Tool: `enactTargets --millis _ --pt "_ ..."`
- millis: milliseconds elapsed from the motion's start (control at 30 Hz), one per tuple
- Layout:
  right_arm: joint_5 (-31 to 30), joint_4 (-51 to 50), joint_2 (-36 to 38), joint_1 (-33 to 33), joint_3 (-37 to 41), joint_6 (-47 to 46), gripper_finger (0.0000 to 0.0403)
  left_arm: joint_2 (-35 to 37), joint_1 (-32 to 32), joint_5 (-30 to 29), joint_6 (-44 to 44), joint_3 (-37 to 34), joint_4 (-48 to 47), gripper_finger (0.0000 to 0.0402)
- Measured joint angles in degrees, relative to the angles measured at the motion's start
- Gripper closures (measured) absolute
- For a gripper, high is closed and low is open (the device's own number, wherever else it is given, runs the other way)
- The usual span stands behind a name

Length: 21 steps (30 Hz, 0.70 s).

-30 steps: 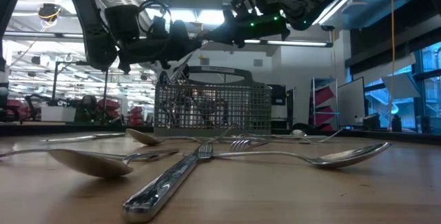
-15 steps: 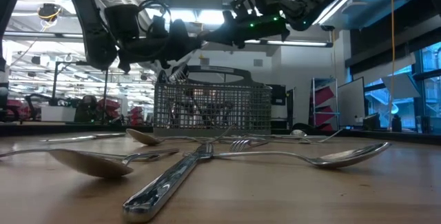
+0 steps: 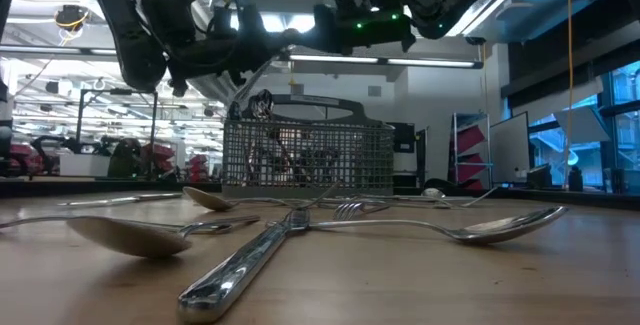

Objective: Sort silverware
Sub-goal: Put the silver spoon into the silverware rack

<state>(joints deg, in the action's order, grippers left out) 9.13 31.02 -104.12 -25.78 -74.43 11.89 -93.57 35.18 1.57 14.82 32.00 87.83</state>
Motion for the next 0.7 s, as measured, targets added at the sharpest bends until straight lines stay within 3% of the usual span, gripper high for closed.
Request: enactTargets --millis 433,600,700 --pt "-0.11 -2.59 0.16 -0.07 -0.01 4.98 0.0401 0.32 -0.02 0.15 -0.23 -0.04 -0.37 0.0323" --pt "-3.74 -2.66 -0.1 -0.41 0.36 5.3 0.0401 0.79 0.2 2.57 3.55 0.2 -8.92 0.0323" --pt "-3.65 -7.57 -0.26 -0.98 -1.52 5.29 0.0401 0.84 0.33 3.19 7.57 0.25 -14.12 0.0319"
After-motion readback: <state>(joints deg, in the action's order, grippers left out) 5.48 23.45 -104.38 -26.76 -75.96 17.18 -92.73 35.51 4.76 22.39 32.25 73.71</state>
